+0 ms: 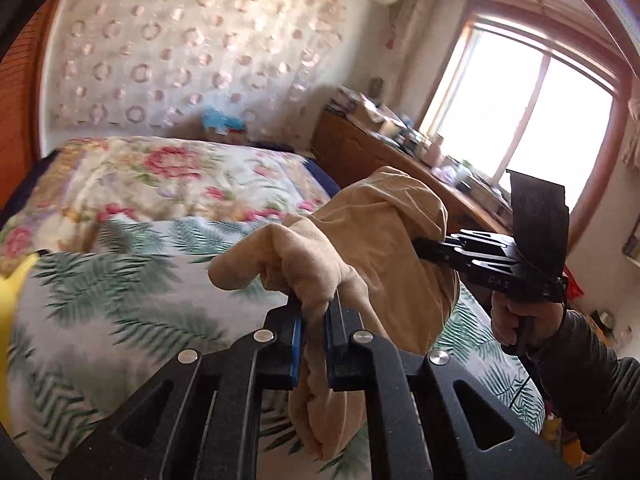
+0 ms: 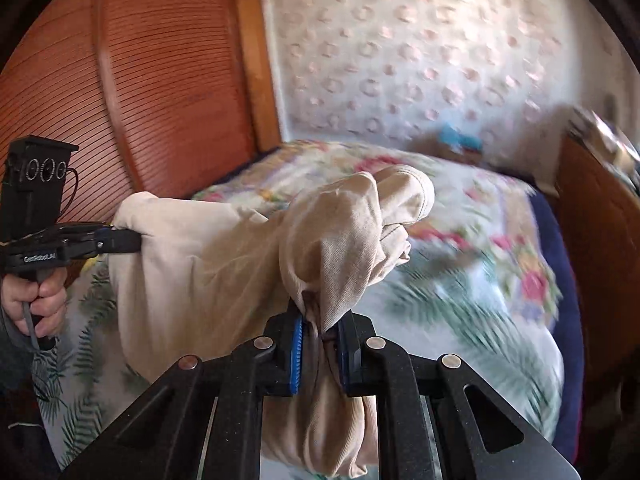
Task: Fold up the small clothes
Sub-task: 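Lift the folded bundle with both tools and carry it toward the yellow plush toy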
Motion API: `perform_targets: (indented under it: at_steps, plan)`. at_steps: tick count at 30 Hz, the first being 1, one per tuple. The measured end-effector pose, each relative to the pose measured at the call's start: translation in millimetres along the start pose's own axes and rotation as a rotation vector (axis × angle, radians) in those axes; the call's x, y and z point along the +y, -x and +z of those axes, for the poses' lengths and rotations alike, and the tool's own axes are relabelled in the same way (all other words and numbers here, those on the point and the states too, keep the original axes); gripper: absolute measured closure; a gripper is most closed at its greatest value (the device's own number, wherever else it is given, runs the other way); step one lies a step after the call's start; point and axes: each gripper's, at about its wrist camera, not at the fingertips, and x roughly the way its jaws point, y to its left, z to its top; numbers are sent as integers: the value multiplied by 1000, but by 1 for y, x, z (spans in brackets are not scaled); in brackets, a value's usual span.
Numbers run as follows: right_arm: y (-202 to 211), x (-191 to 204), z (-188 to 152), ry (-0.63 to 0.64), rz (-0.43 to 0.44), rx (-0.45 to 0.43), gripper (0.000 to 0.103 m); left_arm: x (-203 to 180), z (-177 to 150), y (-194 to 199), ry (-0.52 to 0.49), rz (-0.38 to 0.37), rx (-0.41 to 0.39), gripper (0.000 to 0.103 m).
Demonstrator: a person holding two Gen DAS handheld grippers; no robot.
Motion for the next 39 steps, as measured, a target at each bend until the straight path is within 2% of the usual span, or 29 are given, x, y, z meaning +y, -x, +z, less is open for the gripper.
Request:
perform_targets:
  at_steps: [6, 10, 13, 16, 19, 21, 22, 23, 25, 28, 29, 30, 31, 33, 35, 39]
  plan:
    - [-80, 67, 65, 188, 133, -16, 89, 62, -23, 58, 79, 177, -75, 93]
    - [-145, 119, 106, 299, 214, 3, 89, 99, -43, 90, 148, 267, -118, 93]
    - [-186, 153, 128, 376, 258, 16, 89, 123, -58, 101, 203, 311, -127, 93]
    - [-224, 183, 146, 434, 284, 44, 89, 143, -74, 98, 247, 359, -99, 93]
    - [-270, 178, 163, 415, 284, 87, 89, 160, -85, 95, 268, 393, -64, 93]
    - [-294, 177, 173, 374, 251, 107, 89, 162, -88, 91, 275, 418, -48, 93]
    - [-300, 173, 179, 342, 246, 113, 85, 164, -90, 90, 281, 430, -38, 93]
    - [-301, 170, 182, 312, 235, 111, 74, 164, -91, 89, 284, 432, -34, 93]
    - [-299, 166, 185, 269, 196, 95, 64, 164, -92, 89, 279, 427, -31, 92]
    - [-286, 172, 166, 243, 172, 102, 64, 165, -92, 95, 271, 431, -32, 75]
    - [-272, 173, 153, 226, 156, 110, 64, 164, -91, 98, 269, 439, -40, 66]
    - [-268, 167, 147, 202, 148, 117, 64, 163, -90, 102, 263, 443, -52, 56]
    - [-269, 164, 142, 177, 147, 128, 64, 161, -89, 106, 253, 457, -64, 53]
    - [-264, 153, 130, 142, 136, 150, 64, 159, -85, 111, 235, 471, -77, 34]
    - [-262, 145, 121, 119, 129, 167, 64, 156, -81, 115, 218, 488, -93, 23]
    - [-267, 143, 112, 89, 141, 197, 64, 147, -75, 116, 174, 516, -90, 22]
